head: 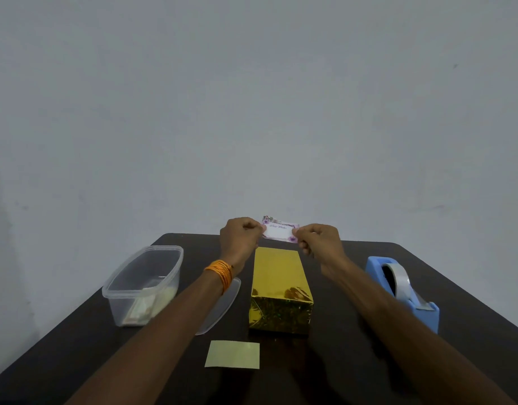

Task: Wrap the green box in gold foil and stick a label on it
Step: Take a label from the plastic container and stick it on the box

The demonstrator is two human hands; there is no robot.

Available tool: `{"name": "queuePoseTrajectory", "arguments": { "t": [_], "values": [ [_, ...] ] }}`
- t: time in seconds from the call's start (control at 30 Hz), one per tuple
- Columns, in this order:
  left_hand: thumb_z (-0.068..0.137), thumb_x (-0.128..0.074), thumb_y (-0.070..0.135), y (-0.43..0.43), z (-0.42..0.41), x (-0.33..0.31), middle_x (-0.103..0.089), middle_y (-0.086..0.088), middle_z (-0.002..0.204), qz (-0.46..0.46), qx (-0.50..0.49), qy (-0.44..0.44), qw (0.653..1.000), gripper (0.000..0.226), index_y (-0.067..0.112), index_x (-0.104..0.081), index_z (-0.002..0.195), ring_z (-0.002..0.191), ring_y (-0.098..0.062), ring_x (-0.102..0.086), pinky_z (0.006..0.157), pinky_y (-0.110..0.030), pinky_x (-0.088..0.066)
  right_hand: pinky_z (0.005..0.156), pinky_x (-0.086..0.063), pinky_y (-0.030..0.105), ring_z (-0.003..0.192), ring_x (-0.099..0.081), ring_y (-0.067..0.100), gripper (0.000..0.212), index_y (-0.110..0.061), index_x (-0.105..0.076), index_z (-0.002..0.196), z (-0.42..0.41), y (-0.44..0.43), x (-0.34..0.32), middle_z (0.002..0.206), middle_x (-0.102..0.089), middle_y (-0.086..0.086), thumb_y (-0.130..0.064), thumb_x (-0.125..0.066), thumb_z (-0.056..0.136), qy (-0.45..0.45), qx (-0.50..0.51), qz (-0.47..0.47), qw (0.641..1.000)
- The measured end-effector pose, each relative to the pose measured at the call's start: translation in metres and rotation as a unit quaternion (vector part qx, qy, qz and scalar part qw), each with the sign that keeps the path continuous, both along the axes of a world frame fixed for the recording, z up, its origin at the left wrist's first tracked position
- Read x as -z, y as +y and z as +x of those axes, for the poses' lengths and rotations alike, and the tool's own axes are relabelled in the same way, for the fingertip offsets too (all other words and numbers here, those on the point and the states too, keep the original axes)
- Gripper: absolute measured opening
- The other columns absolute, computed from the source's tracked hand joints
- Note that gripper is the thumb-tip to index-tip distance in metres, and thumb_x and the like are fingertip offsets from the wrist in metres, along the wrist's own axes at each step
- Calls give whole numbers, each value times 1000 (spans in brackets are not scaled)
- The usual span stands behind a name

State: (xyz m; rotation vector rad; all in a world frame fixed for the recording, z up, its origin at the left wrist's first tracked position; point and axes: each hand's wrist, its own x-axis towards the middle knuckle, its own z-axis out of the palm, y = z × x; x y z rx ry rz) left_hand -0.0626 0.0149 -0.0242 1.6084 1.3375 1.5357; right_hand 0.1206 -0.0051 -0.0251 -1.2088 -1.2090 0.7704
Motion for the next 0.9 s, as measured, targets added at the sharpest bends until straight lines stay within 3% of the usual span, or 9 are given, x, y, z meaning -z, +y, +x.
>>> {"name": "queuePoseTrajectory", "arguments": {
  "t": [0.13,0.27,0.53,0.73,0.9],
  "values": [
    [90,-71,12,22,3,18,-67,-6,71,-36,-5,16,999,14,8,-73,76,63,-15,-61,60,-23,-53,46,-43,17,54,-52,11,13,-2,-72,81,-2,23,17,64,-61,8,-13,-75,88,1,11,-42,999],
    [86,-76,11,37,3,32,-71,-10,73,-62,-5,36,997,11,0,-77,81,62,-14,-63,59,-21,-53,43,-42,15,51,-51,10,13,-4,-72,76,1,40,28,61,-61,7,-11,-77,86,-27,32,-66,997],
    [81,-81,20,54,8,48,-76,-7,86,-76,-50,111,990,17,6,-79,90,77,-14,-69,72,-28,-60,54,-47,21,61,-62,10,12,-4,-77,83,5,58,47,74,-71,9,-15,-80,82,-152,75,-68,983],
    [79,-81,23,56,8,56,-76,-2,81,-52,-76,133,987,11,13,-80,83,76,-13,-70,73,-34,-62,50,-45,16,59,-65,9,13,-6,-77,75,3,60,54,72,-74,6,-15,-79,83,-222,87,-24,971],
    [81,-80,22,54,13,65,-73,0,90,4,-100,162,982,14,12,-77,89,81,-12,-65,60,-15,-47,45,-42,14,52,-61,6,22,-9,-72,68,-1,61,59,65,-71,3,-20,-76,86,-256,101,7,961]
  ]
}}
